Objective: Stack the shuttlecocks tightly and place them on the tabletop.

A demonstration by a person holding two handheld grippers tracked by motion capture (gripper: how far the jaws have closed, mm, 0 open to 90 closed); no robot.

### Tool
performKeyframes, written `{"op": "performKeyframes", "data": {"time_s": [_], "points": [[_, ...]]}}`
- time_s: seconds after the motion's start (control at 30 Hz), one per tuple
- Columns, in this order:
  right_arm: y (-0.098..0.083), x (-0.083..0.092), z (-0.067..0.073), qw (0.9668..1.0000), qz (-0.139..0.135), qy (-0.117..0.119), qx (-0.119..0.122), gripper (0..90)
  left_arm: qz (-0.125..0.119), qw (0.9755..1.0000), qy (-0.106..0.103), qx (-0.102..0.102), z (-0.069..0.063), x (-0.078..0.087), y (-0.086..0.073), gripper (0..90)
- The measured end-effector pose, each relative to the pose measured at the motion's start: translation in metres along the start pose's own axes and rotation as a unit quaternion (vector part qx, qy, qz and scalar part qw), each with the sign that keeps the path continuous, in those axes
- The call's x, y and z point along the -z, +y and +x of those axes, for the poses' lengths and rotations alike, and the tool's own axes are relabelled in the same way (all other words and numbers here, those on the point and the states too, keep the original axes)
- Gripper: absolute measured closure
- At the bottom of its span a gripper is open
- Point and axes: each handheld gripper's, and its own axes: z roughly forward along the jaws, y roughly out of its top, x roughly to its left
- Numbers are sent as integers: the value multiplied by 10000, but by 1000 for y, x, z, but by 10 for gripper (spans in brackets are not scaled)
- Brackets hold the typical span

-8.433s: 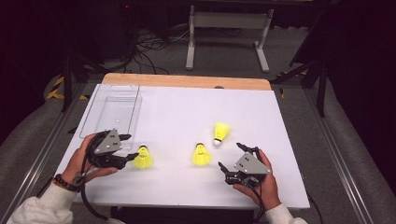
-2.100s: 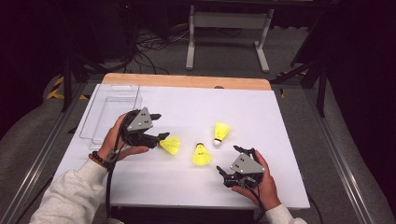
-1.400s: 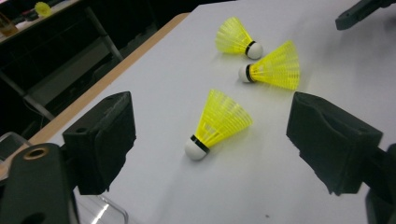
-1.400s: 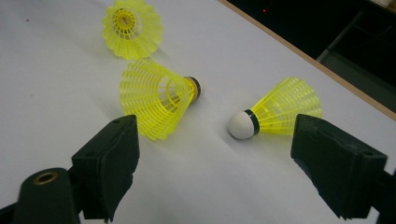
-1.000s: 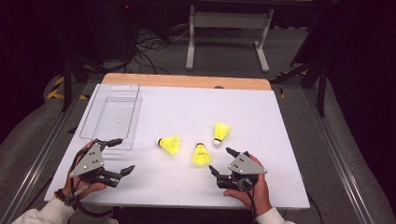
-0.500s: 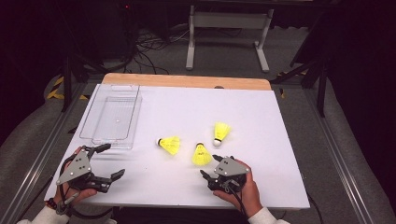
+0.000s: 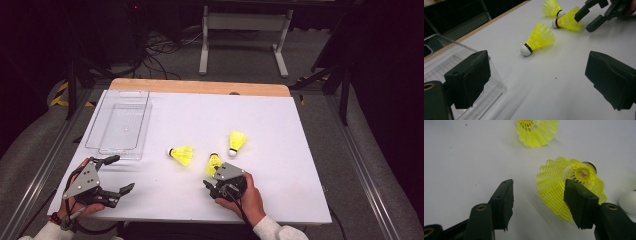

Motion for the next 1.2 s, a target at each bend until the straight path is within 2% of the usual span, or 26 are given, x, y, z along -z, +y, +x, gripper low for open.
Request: {"op": "performKeyframes", "data": {"time_s": [0.1, 0.2, 0.27, 0.37, 0.5, 0.63, 0.83, 1.2], "points": [[2, -7, -1, 9997, 49, 24, -255, 409, -14, 10000, -20, 44, 1, -1, -1, 67], [3, -11, -1, 9995, 72, -65, -314, 399, 11, 10000, -40, 49, 1, -1, 0, 67], [5, -15, -1, 9989, 124, -93, -447, 408, 14, 10000, -43, 25, 1, -1, -1, 68], [7, -19, -2, 9986, 175, -211, -447, 424, 45, 10000, -61, 24, 1, -2, -1, 68], [9, -21, -4, 9978, 182, -345, -534, 504, 67, 9999, -69, 41, 1, -2, -1, 69], [9, -18, -6, 9977, 140, -375, -556, 680, 103, 9999, -90, 40, 1, -4, -1, 69], [9, -9, -11, 9970, 62, -499, -595, 873, 135, 9999, -89, 60, 2, -4, -2, 69], [8, 7, -22, 9977, -9, -454, -504, 900, 148, 9998, -116, 91, 3, -3, -2, 72]]}}
